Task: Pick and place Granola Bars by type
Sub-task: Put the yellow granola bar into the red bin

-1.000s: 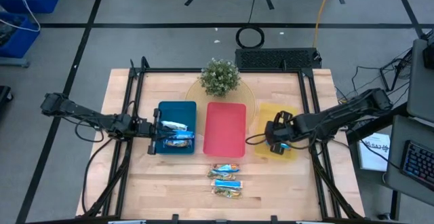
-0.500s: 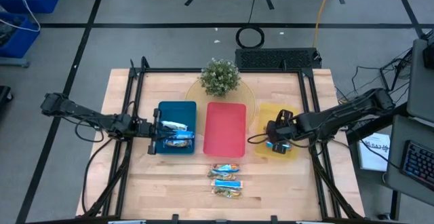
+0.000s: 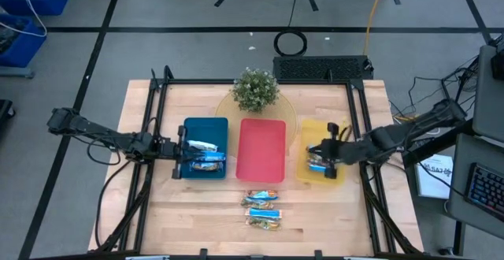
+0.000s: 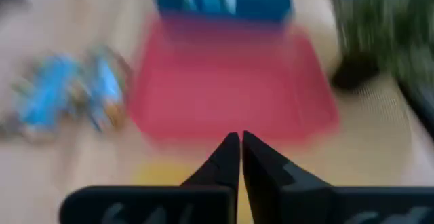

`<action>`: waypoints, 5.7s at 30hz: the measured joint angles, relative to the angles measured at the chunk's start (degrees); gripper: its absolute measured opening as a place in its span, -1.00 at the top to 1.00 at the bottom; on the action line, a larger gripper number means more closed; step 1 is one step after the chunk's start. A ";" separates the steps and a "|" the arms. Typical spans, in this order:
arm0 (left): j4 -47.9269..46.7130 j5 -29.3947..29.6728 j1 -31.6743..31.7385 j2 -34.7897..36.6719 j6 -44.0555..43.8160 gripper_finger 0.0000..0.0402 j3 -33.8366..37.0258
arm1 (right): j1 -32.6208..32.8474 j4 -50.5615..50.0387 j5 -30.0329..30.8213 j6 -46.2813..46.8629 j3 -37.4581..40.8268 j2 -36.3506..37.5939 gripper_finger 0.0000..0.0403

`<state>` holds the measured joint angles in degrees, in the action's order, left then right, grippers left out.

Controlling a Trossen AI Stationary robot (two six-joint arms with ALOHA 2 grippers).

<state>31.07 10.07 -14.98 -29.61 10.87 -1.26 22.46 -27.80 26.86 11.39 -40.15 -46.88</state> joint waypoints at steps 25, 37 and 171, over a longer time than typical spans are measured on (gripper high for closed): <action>7.77 14.18 0.00 0.00 -4.98 0.85 0.00 | -7.11 52.50 -10.61 -17.01 36.49 19.72 1.00; 1.75 5.10 -4.75 -6.20 -19.81 0.85 -2.31 | -7.11 59.48 -10.52 -16.64 39.09 19.37 1.00; -43.33 8.44 -21.41 -62.81 -2.37 0.78 -68.63 | -7.00 60.64 -10.69 -19.55 39.28 18.58 1.00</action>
<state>-12.26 18.51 -36.40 -92.42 8.50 -69.89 15.46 32.83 16.16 -8.16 -0.86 -28.29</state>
